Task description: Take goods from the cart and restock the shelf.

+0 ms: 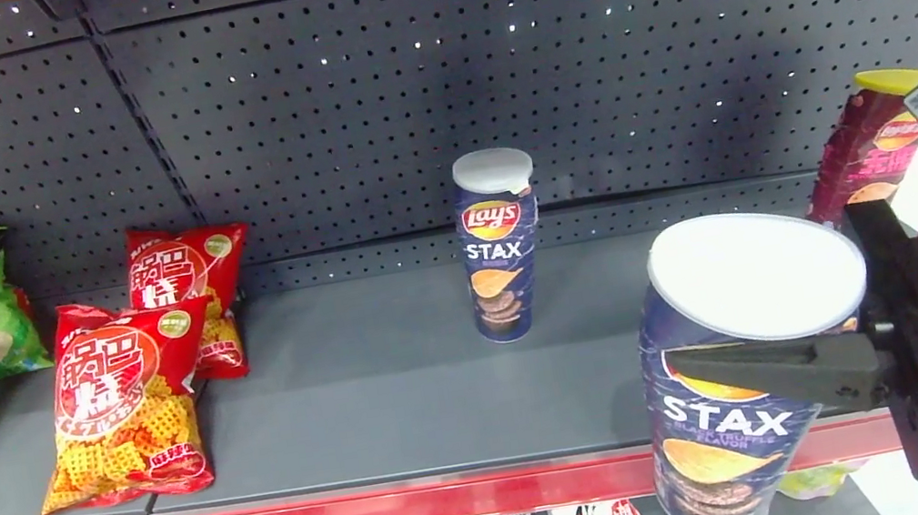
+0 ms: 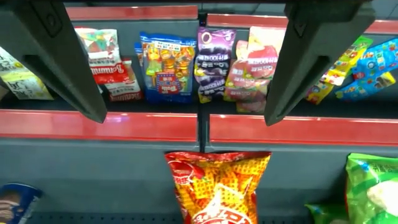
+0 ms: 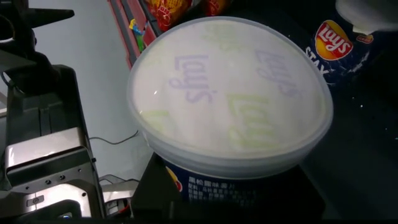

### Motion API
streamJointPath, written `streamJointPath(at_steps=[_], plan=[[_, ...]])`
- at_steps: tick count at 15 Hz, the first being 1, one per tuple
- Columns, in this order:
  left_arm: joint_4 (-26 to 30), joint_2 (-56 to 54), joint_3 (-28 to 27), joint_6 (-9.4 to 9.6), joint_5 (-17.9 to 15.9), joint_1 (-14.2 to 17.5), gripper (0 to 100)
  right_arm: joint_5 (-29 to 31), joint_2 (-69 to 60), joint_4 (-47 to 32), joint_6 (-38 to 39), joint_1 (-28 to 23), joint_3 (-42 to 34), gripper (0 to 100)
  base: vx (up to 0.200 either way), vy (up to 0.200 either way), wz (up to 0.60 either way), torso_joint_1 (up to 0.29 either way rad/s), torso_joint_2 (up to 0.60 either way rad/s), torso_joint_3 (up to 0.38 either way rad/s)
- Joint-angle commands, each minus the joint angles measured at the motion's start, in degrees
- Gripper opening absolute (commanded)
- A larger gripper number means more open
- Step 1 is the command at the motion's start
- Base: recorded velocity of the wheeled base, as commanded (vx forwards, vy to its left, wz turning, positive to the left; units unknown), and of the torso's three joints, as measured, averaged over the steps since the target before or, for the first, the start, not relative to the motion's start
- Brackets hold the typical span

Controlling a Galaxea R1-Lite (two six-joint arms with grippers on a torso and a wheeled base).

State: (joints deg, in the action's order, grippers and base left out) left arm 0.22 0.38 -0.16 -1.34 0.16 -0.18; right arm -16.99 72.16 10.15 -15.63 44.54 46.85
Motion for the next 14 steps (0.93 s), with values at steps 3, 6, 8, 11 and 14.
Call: streamJointPath(at_steps=[3, 6, 8, 11, 14], plan=[[0.04, 0.06, 0.07, -0.07, 0.02, -0.08, 100, -0.06, 0.09, 0.04, -0.02, 0.10, -0.09, 0, 0.000, 0.000, 0.00, 0.000, 0.00, 0.000], [0.04, 0.06, 0.07, 0.02, 0.02, 0.01, 100, -0.06, 0.18, 0.04, 0.07, 0.02, -0.09, 0, 0.000, 0.000, 0.00, 0.000, 0.00, 0.000], [0.04, 0.06, 0.07, 0.02, 0.02, -0.08, 100, -0.06, 0.18, 0.04, 0.07, 0.02, -0.18, 0, 0.000, 0.000, 0.00, 0.000, 0.00, 0.000], [0.04, 0.06, 0.07, 0.02, 0.02, -0.08, 100, -0.06, 0.09, 0.04, 0.07, 0.02, -0.27, 0, 0.000, 0.000, 0.00, 0.000, 0.00, 0.000], [0.04, 0.06, 0.07, 0.02, 0.02, -0.08, 100, -0.06, 0.00, 0.04, 0.07, 0.02, -0.62, 0, 0.000, 0.000, 0.00, 0.000, 0.00, 0.000]])
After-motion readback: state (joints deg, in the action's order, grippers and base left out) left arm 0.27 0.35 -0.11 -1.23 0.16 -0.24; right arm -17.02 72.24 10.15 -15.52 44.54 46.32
